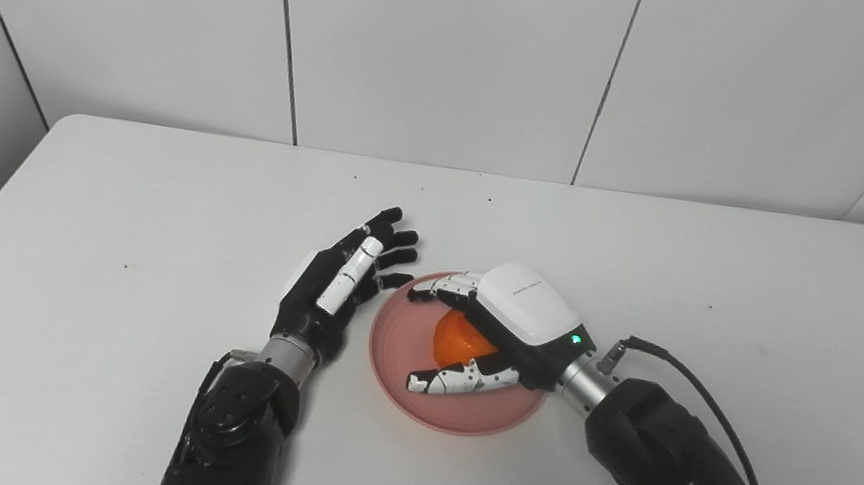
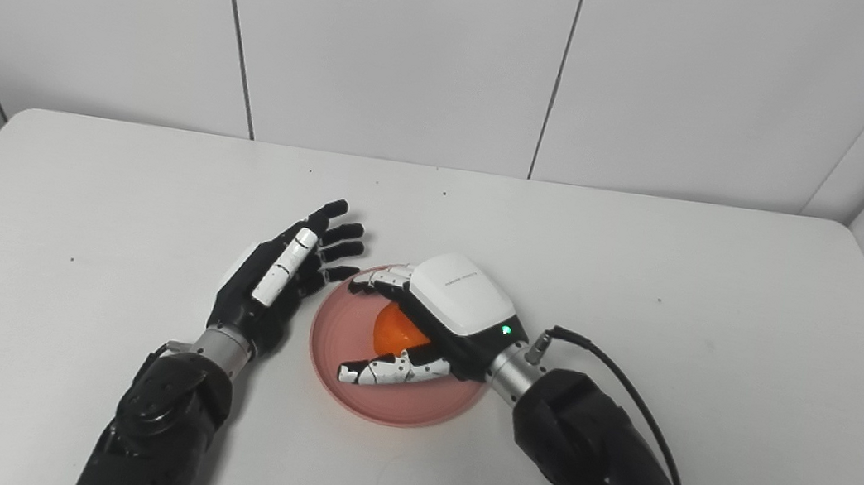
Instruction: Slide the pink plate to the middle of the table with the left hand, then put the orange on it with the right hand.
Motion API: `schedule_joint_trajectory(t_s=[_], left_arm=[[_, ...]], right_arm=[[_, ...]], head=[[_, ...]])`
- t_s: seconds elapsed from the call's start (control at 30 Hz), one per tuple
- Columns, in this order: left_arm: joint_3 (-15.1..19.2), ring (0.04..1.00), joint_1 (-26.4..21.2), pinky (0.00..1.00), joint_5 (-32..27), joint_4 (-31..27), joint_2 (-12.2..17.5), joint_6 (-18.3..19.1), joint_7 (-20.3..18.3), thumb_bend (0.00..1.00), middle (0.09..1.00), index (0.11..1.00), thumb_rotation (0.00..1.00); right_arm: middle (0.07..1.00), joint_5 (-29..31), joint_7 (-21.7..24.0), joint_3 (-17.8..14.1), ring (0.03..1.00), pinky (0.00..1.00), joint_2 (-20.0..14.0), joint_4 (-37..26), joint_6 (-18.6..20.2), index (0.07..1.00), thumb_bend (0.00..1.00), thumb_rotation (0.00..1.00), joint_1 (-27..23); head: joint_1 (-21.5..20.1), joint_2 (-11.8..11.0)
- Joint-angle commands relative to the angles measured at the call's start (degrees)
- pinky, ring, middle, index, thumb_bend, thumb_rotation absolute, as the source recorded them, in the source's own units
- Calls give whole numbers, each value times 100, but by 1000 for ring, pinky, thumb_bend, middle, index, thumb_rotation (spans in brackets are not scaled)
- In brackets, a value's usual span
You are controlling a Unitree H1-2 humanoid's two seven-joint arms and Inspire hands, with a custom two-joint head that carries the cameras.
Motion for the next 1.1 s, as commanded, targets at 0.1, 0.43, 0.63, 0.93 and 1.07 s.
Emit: schedule_joint_trajectory(t_s=[0.1,0.43,0.63,0.93,1.07], left_arm=[[-36,816,-145,709,37,-178,-28,-71,-12,770,801,855,714],[-76,799,-152,689,140,-138,-40,-116,57,779,816,844,714],[-77,770,-150,661,199,-151,-37,-111,67,772,775,853,726],[5,804,-151,720,65,-142,-91,-117,59,750,782,868,695],[50,827,-136,768,103,-137,-151,-188,166,765,798,901,685]], right_arm=[[749,213,-139,-172,715,669,-24,-241,-133,751,686,1000,-259],[735,407,-93,-270,692,647,47,-629,-64,746,699,1000,-405],[721,472,-117,-373,674,618,105,-860,-38,744,691,1000,-484],[752,389,-361,-612,689,606,147,-865,-92,791,678,1000,-445],[787,379,-591,-664,707,604,111,-682,-198,845,675,1000,-382]], head=[[5,4],[9,-10],[13,-10],[12,-4],[21,-5]])
